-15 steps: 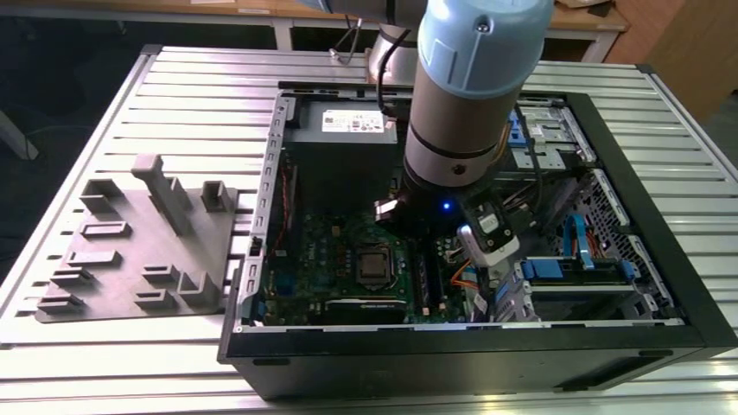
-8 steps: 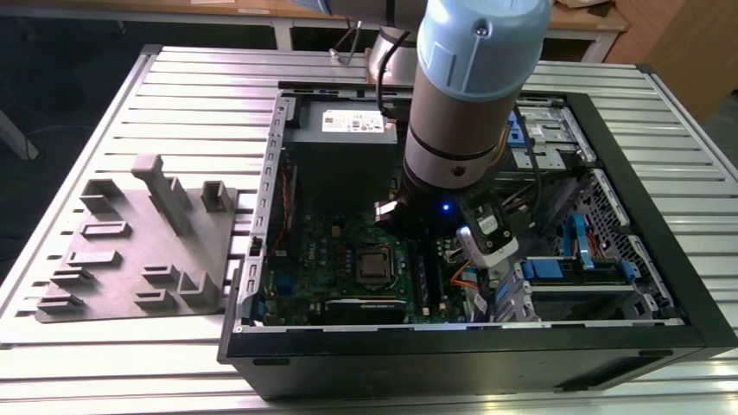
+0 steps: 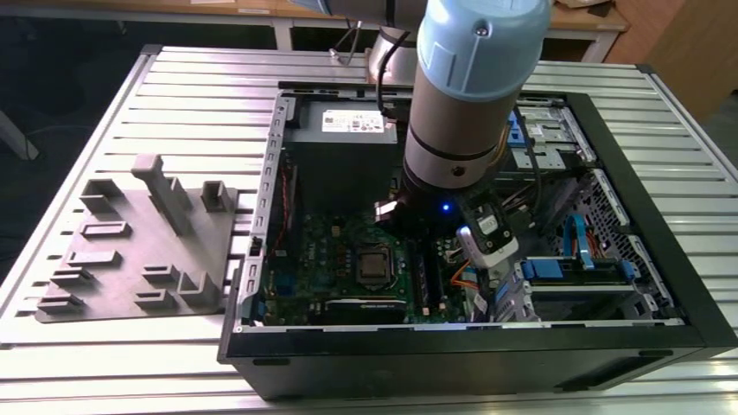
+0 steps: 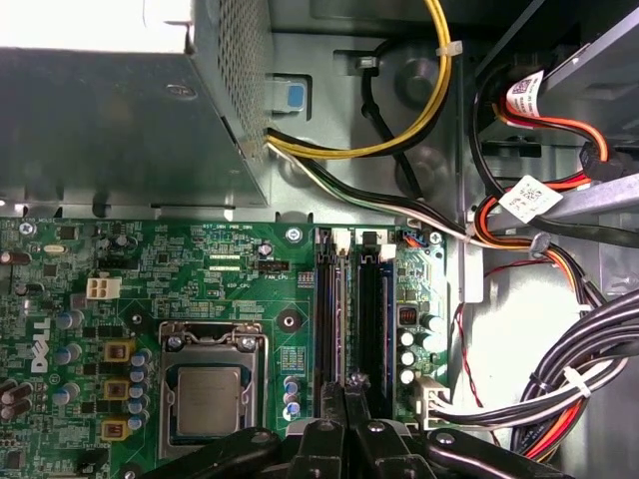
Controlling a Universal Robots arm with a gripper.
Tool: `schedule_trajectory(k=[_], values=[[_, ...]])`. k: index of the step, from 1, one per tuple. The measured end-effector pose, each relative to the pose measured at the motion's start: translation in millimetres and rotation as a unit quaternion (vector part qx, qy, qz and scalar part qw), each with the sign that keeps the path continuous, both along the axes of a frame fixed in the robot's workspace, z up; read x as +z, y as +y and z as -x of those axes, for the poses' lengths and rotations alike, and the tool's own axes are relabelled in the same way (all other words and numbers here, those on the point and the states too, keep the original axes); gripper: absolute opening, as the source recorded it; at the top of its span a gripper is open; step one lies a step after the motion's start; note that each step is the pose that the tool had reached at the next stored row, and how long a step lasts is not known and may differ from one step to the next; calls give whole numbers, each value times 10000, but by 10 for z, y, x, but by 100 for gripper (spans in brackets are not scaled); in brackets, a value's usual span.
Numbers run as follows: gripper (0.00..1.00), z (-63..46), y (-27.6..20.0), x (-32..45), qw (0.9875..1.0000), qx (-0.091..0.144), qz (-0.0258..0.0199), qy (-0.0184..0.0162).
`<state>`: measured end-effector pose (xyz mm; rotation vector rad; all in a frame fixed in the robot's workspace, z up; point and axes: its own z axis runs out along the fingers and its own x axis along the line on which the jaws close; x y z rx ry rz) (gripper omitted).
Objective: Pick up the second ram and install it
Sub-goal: 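Insert the second ram into the second slot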
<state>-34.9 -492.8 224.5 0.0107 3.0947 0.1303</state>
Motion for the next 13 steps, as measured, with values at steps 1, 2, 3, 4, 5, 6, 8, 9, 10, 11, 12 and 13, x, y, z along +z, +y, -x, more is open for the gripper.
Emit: schedule_trajectory(k=[1,2,3,4,5,6,8,9,10,11,12,13], values=[[8,0,0,0,10000,0,0,0],[8,0,0,0,10000,0,0,0],[8,0,0,0,10000,0,0,0],[8,0,0,0,10000,-3,0,0],[8,0,0,0,10000,-11,0,0],[8,-1,0,-1,10000,-23,0,0],[8,-2,0,-1,10000,-49,0,0],[8,-2,0,-1,10000,-61,0,0],[8,-2,0,-1,10000,-72,0,0],[8,-3,0,-1,10000,-81,0,0],[8,-3,0,-1,10000,-86,0,0],[8,-3,0,-1,10000,-91,0,0]])
